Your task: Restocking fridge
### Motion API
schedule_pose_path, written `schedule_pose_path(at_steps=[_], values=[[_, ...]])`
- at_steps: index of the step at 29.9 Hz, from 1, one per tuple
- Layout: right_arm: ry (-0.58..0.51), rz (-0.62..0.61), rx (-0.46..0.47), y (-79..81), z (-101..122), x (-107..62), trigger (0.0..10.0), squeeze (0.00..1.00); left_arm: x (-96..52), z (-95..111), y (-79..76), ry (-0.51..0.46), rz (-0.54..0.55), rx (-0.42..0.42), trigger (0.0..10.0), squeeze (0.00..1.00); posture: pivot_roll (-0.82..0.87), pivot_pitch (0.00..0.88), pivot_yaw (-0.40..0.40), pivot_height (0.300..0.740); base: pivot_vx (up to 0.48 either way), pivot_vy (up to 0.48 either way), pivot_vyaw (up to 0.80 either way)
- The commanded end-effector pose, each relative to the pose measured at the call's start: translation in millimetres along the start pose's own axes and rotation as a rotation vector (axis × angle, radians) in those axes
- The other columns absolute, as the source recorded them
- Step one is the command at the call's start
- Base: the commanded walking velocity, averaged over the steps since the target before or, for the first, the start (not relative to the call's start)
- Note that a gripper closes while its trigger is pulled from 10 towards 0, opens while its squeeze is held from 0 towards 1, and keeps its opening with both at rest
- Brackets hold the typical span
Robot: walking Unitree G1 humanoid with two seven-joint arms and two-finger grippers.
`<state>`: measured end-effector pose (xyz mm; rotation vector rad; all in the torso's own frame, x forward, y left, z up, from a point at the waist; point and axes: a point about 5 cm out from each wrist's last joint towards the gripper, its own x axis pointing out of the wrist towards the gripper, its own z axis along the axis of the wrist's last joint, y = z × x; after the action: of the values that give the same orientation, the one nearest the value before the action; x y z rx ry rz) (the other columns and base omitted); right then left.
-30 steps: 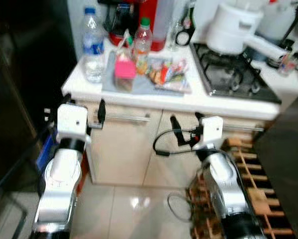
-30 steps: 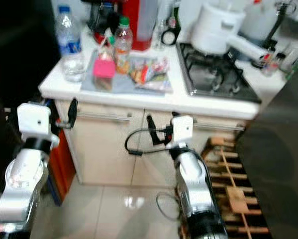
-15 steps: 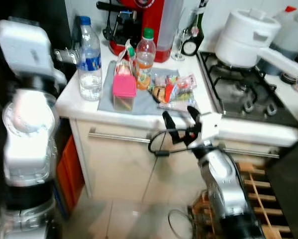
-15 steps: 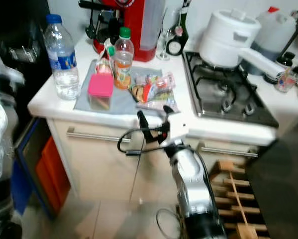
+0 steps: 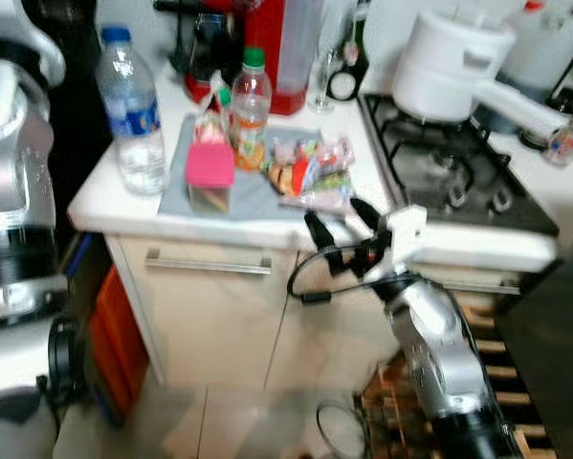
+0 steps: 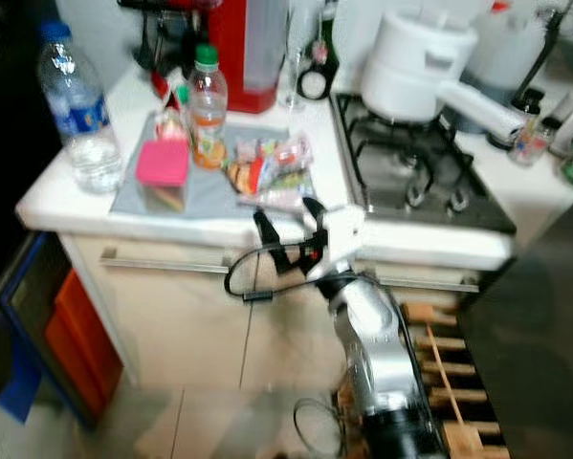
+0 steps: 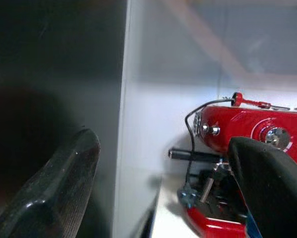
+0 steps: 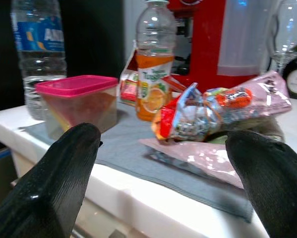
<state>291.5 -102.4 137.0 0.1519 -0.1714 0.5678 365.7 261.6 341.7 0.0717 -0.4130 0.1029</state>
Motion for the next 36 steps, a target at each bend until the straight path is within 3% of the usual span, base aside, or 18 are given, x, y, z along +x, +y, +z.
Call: schedule_pose_path(at_steps=[1, 5, 10, 13, 15, 33, 34, 35, 36], values=[[-0.018, 0.016, -0.004, -1.0, 9, 2.2, 10.0, 0.0, 8.7, 9, -8.9, -0.01, -0.049, -0.058, 10.0, 0.0, 0.04, 0.0, -0.063, 0.74, 0.0, 0.0, 0.0], [-0.022, 0.027, 0.003, 2.2, 12, 2.4, 10.0, 0.0, 15.6, 18, -11.3, -0.044, -0.068, -0.095, 10.0, 0.0, 0.03, 0.0, -0.052, 0.74, 0.0, 0.0, 0.0], [-0.022, 0.038, 0.022, 7.4, 13, 1.7, 10.0, 0.0, 18.6, 33, -21.8, -0.148, -0.126, -0.06, 10.0, 0.0, 0.02, 0.0, -0.052, 0.74, 0.0, 0.0, 0.0], [-0.01, 0.043, 0.031, 9.3, 10, 0.8, 10.0, 0.0, 18.3, 23, -31.7, -0.096, -0.169, -0.053, 10.0, 0.0, 0.03, 0.0, -0.054, 0.74, 0.0, 0.0, 0.0], [0.0, 0.051, 0.038, 11.2, 8, 0.5, 10.0, 0.0, 18.6, 2, -34.1, 0.007, -0.154, -0.03, 10.0, 0.0, 0.03, 0.0, -0.056, 0.74, 0.0, 0.0, 0.0], [0.029, 0.067, 0.063, 13.2, 5, 0.8, 10.0, 0.0, 9.8, -31, -54.4, 0.197, -0.209, -0.079, 10.0, 0.0, 0.03, 0.0, -0.062, 0.74, 0.0, 0.0, 0.0], [0.032, 0.066, 0.065, 13.0, 4, 1.1, 10.0, 0.0, 7.7, -39, -53.2, 0.223, -0.195, -0.069, 2.2, 0.0, 0.03, 0.0, -0.062, 0.74, 0.0, 0.0, 0.0], [0.034, 0.065, 0.066, 12.8, 3, 1.1, 10.0, 0.0, 6.7, -42, -52.4, 0.233, -0.187, -0.064, 2.2, 0.0, 0.03, 0.0, -0.062, 0.74, 0.0, 0.0, 0.0], [0.036, 0.064, 0.067, 12.8, 3, 1.1, 10.0, 0.0, 5.8, -44, -51.6, 0.241, -0.18, -0.058, 0.0, 0.0, 0.03, 0.0, -0.061, 0.74, 0.0, 0.0, 0.0]])
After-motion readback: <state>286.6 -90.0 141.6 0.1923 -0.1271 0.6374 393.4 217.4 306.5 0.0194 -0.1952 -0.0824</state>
